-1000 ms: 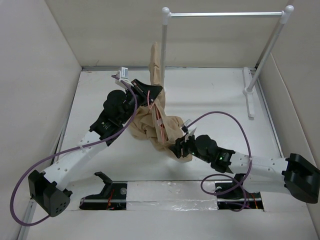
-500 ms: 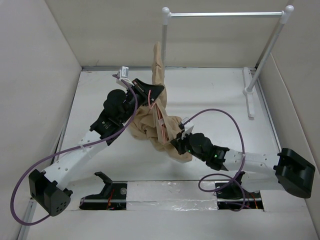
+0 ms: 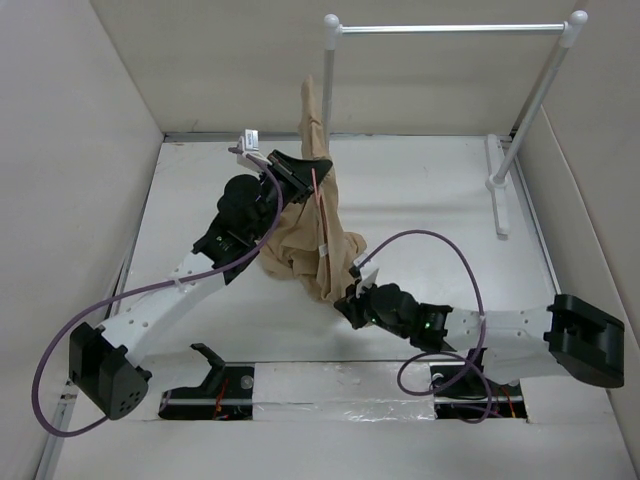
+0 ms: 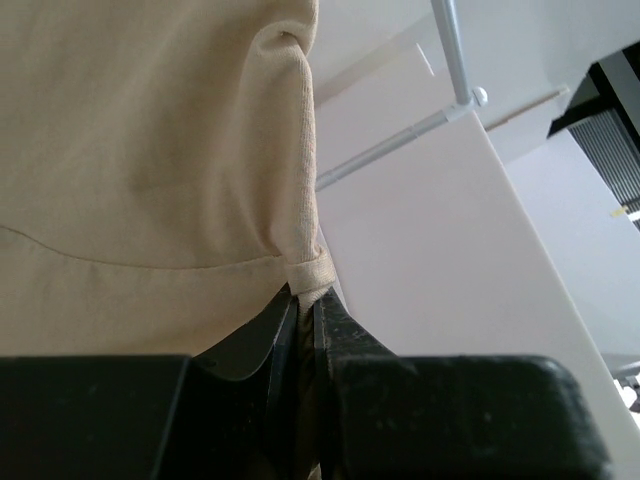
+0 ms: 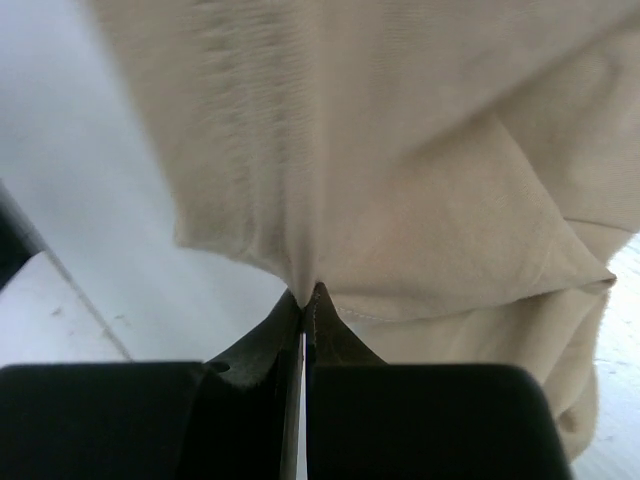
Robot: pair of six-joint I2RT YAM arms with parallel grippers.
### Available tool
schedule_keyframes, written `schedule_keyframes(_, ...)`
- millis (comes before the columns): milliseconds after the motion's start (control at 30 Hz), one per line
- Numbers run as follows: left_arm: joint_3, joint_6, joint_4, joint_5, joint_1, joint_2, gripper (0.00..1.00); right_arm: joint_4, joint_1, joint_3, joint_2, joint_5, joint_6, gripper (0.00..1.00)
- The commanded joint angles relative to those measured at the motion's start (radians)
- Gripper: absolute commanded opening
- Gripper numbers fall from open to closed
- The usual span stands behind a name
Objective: Place the t-shirt on the hanger
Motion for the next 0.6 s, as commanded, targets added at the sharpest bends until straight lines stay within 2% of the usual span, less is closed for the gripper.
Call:
schedule_keyframes(0, 0.051, 0.005, 0.153, -0.095, 0.001, -0.001, 0.00, -0.047, 0.063, 0.022, -0.078, 0.052, 0.032, 0.00)
schedule_keyframes(267, -0.048, 0.022, 0.225, -0.106, 0.001, 0.034, 0.00, -0.206, 0.103, 0.055, -0.315, 0.045, 0.072, 0.00)
schedule_keyframes(567, -0.228, -0.015, 0.281, -0.077, -0.024, 0.035, 0.00, -0.370, 0.103, 0.358, -0.228, 0.024, 0.003, 0.00)
